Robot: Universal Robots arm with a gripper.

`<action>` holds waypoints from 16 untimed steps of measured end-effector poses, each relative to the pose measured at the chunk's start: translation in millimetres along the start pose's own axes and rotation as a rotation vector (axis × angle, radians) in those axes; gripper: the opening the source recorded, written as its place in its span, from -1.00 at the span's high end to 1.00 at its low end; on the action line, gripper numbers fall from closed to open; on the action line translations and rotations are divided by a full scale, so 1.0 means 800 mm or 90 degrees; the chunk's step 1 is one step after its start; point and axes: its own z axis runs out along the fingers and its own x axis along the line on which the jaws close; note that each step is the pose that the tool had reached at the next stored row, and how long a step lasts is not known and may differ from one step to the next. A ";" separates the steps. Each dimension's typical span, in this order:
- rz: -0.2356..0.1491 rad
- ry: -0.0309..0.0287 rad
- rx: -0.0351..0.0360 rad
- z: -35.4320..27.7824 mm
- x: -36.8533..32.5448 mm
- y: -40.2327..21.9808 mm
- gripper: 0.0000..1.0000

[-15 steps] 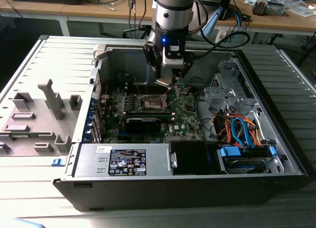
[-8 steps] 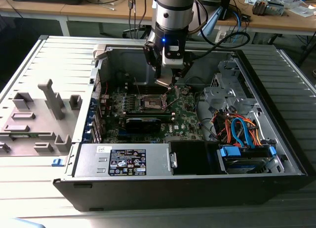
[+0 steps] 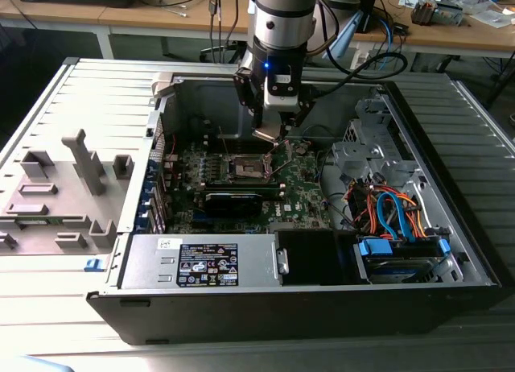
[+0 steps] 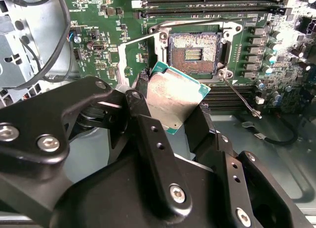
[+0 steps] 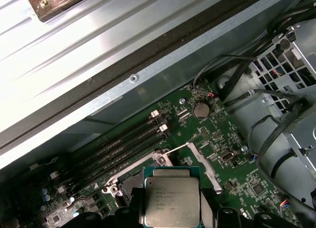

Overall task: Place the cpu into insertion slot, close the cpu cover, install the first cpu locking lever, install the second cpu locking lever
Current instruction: 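Place the cpu into insertion slot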

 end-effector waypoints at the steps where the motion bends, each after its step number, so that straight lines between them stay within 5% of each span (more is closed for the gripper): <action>1: 0.001 -0.0001 0.0000 0.0000 0.0000 0.0000 -0.08; 16: 0.011 -0.0008 -0.0002 0.0003 0.0000 0.0000 -0.08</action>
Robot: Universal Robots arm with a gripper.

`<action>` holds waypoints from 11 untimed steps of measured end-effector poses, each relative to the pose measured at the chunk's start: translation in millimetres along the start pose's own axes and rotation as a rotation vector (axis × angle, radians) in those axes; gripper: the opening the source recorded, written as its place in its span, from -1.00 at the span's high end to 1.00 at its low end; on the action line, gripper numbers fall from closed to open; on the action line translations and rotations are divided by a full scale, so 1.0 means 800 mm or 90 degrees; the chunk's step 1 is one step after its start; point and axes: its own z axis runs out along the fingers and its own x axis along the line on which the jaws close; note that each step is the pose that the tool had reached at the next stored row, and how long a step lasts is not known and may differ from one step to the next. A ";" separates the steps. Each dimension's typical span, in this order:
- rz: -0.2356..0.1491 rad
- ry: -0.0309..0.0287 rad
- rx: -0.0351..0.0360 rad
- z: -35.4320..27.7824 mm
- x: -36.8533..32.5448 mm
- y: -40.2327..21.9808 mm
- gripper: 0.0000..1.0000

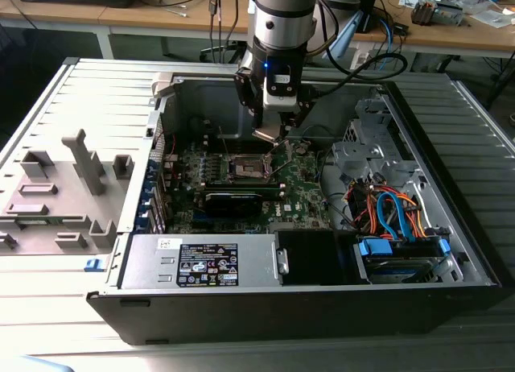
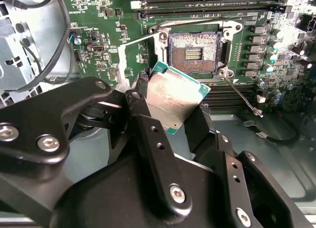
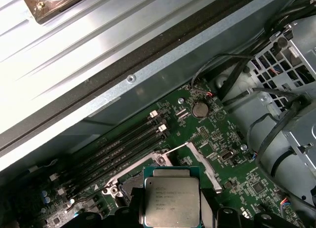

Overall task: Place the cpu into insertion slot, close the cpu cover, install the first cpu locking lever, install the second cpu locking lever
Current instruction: 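Place the cpu into insertion slot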

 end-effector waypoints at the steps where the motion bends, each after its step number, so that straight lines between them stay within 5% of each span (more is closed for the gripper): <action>1: 0.001 0.0000 0.0000 0.0000 0.0000 0.0000 -0.08; 11: 0.008 -0.0006 -0.0001 0.0002 0.0000 0.0000 -0.08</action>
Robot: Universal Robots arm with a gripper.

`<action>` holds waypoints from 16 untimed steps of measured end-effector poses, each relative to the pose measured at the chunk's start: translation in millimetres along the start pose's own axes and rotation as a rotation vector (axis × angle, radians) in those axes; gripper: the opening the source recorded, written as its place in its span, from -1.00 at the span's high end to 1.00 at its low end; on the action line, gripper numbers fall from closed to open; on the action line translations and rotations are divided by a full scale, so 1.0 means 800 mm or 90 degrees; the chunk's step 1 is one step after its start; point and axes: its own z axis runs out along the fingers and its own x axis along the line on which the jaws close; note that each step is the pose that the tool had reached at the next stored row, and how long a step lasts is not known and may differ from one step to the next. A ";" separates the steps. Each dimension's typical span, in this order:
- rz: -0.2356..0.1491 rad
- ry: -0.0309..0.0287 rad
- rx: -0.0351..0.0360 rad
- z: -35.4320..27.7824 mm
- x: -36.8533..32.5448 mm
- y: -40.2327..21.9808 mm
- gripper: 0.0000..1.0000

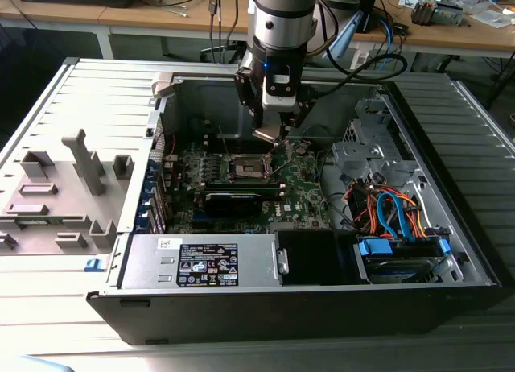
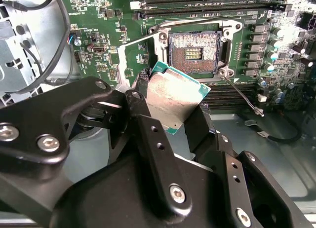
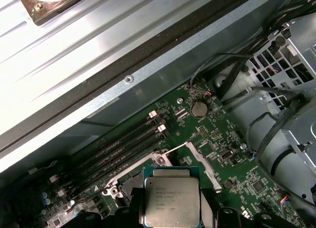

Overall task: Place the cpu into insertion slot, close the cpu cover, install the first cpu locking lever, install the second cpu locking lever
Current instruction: 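Place the cpu into insertion slot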

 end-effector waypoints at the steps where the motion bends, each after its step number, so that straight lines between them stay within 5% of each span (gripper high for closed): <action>1: 0.001 -0.0001 -0.0001 0.0000 0.0000 0.0000 -0.08; 16: 0.013 -0.0009 -0.0002 0.0002 0.0000 0.0000 -0.08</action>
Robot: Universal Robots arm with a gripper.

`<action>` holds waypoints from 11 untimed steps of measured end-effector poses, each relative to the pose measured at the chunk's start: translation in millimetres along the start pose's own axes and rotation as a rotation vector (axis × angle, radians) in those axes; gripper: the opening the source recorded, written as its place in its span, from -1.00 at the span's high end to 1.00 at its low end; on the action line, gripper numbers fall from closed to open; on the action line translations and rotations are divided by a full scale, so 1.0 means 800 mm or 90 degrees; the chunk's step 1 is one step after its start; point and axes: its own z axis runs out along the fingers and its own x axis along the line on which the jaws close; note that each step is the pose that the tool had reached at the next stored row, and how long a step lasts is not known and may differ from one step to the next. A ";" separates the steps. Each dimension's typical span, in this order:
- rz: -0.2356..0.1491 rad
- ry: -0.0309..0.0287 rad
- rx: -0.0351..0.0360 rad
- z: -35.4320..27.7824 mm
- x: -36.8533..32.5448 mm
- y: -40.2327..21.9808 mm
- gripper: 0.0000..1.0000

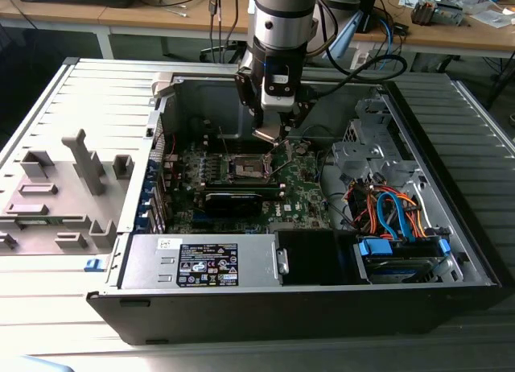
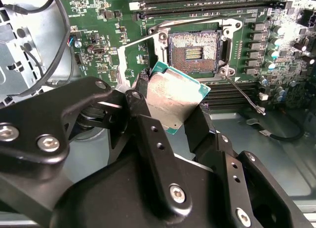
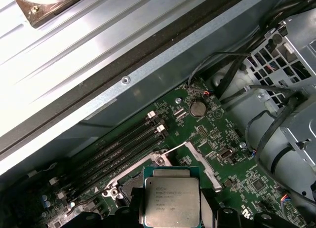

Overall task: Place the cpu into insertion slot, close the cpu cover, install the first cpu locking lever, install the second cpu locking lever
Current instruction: 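Place the cpu into insertion slot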

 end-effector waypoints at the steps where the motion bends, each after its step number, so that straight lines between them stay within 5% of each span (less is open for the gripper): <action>1: 0.001 0.0000 0.0000 0.0000 0.0000 0.0000 -0.08; 11: 0.007 -0.0005 -0.0001 0.0001 0.0000 0.0000 -0.08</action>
